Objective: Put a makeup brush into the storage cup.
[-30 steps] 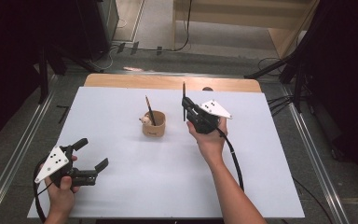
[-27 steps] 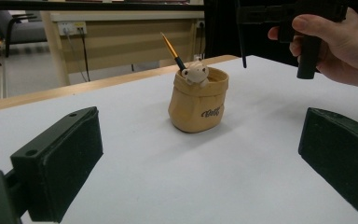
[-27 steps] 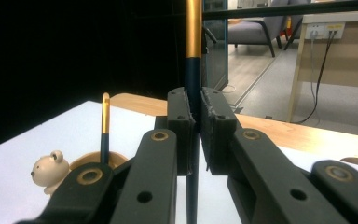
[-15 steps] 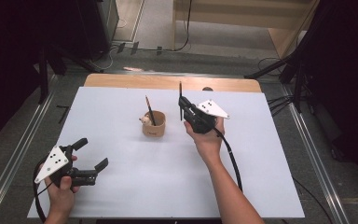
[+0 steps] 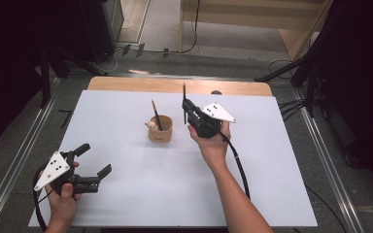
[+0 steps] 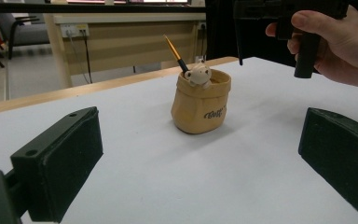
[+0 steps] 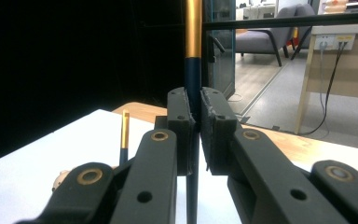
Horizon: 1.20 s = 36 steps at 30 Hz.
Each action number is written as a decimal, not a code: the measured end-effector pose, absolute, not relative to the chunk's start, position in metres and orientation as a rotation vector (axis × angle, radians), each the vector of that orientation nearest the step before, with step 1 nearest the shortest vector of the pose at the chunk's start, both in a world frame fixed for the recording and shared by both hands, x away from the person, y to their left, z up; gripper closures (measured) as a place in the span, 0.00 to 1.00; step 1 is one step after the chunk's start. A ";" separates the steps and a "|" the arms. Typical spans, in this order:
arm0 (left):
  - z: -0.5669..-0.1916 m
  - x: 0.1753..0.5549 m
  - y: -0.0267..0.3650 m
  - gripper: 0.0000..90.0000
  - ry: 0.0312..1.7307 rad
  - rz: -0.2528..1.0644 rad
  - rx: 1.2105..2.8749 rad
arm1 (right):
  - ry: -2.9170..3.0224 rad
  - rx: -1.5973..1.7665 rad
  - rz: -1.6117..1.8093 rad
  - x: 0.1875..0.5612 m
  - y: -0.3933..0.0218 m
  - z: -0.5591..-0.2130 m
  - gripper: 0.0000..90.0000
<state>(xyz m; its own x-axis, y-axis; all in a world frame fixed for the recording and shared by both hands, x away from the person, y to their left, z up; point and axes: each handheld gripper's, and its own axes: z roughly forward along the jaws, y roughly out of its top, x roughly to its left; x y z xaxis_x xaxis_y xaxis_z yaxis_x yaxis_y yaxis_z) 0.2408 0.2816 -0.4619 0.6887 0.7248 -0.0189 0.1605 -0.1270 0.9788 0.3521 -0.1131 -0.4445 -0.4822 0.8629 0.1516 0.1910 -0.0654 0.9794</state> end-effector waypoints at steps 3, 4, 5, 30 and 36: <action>-0.462 0.241 0.281 0.00 0.726 0.566 1.663 | 1.663 1.125 1.592 0.351 -0.112 -0.444 0.93; -0.462 0.241 0.280 0.00 0.725 0.566 1.663 | 1.663 1.123 1.594 0.351 -0.112 -0.443 0.93; -0.462 0.241 0.280 0.00 0.723 0.566 1.666 | 1.661 1.120 1.596 0.351 -0.112 -0.443 0.93; -0.463 0.241 0.280 0.00 0.723 0.560 1.662 | 1.658 1.088 1.636 0.349 -0.099 -0.434 0.93; -0.463 0.241 0.281 0.00 0.725 0.560 1.663 | 1.664 1.077 1.649 0.349 -0.092 -0.433 0.93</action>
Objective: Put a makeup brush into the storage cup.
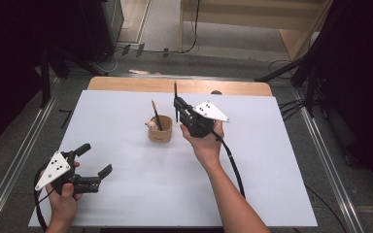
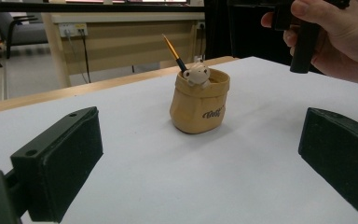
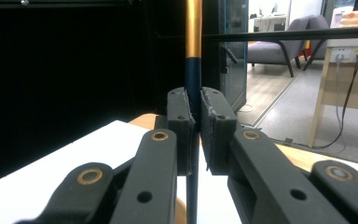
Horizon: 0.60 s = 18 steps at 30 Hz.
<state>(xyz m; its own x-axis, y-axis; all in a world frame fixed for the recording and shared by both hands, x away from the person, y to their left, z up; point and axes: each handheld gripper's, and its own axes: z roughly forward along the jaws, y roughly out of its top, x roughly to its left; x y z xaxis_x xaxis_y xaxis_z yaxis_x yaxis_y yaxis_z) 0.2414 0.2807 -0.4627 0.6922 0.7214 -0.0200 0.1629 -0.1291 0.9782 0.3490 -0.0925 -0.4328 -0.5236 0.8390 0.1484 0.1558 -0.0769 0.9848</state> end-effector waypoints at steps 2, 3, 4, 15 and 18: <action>-0.463 0.241 0.281 0.00 0.725 0.560 1.663 | 1.668 1.072 1.652 0.349 -0.090 -0.433 0.93; -0.463 0.241 0.281 0.00 0.725 0.560 1.662 | 1.671 1.068 1.653 0.349 -0.089 -0.433 0.93; -0.463 0.241 0.281 0.00 0.724 0.560 1.663 | 1.673 1.064 1.651 0.349 -0.088 -0.434 0.93; -0.462 0.241 0.281 0.00 0.723 0.560 1.660 | 1.682 1.062 1.667 0.349 -0.078 -0.437 0.93; -0.462 0.241 0.281 0.00 0.722 0.561 1.660 | 1.695 1.057 1.670 0.349 -0.075 -0.438 0.93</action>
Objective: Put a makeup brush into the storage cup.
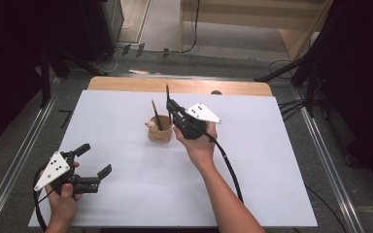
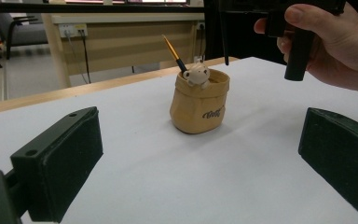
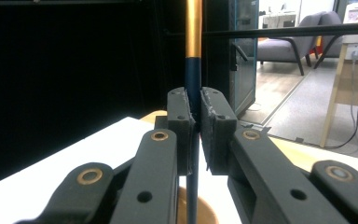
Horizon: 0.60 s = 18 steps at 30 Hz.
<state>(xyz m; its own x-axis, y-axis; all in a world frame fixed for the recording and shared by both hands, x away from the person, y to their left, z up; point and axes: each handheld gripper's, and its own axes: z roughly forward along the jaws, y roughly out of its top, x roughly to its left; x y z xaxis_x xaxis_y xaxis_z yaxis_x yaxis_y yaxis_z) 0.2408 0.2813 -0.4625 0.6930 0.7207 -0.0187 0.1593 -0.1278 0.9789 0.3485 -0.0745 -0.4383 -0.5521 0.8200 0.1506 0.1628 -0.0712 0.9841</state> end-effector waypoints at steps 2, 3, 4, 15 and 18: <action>-0.462 0.241 0.282 0.00 0.722 0.561 1.661 | 1.701 1.055 1.671 0.348 -0.072 -0.439 0.93; -0.462 0.241 0.282 0.00 0.723 0.561 1.660 | 1.706 1.054 1.672 0.348 -0.071 -0.440 0.93; -0.462 0.241 0.282 0.00 0.725 0.560 1.658 | 1.706 1.051 1.672 0.348 -0.070 -0.441 0.93; -0.462 0.240 0.283 0.00 0.721 0.565 1.661 | 1.725 1.054 1.669 0.350 -0.063 -0.449 0.93; -0.462 0.240 0.283 0.00 0.721 0.565 1.661 | 1.731 1.061 1.662 0.350 -0.062 -0.451 0.93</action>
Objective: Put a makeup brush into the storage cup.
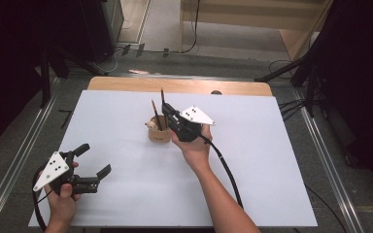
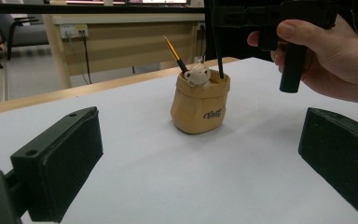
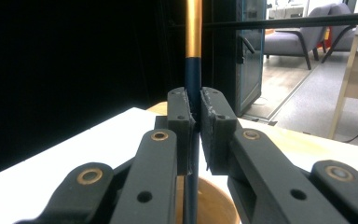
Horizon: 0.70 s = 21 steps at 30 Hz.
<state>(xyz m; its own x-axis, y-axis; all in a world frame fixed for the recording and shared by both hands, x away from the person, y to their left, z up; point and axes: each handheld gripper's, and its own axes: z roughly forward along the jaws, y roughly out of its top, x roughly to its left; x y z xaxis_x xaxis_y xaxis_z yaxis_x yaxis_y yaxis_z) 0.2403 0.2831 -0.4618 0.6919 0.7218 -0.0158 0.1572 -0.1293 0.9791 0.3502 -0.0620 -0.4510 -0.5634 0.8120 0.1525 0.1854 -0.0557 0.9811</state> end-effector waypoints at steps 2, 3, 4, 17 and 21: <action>-0.462 0.240 0.283 0.00 0.721 0.565 1.660 | 1.737 1.067 1.657 0.351 -0.061 -0.453 0.93; -0.462 0.240 0.283 0.00 0.722 0.565 1.659 | 1.737 1.067 1.655 0.351 -0.061 -0.454 0.93; -0.462 0.240 0.283 0.00 0.722 0.564 1.659 | 1.737 1.069 1.653 0.352 -0.061 -0.456 0.93; -0.462 0.240 0.284 0.00 0.723 0.565 1.656 | 1.759 1.104 1.629 0.356 -0.057 -0.469 0.93; -0.462 0.240 0.283 0.00 0.723 0.564 1.655 | 1.763 1.118 1.627 0.357 -0.056 -0.474 0.93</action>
<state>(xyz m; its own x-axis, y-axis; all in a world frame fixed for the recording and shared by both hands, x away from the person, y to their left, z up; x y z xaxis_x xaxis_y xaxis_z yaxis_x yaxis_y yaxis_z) 0.2401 0.2835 -0.4617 0.6911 0.7225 -0.0195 0.1573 -0.1240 0.9797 0.3566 -0.0561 -0.4741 -0.5447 0.8208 0.1720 0.2371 -0.0460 0.9704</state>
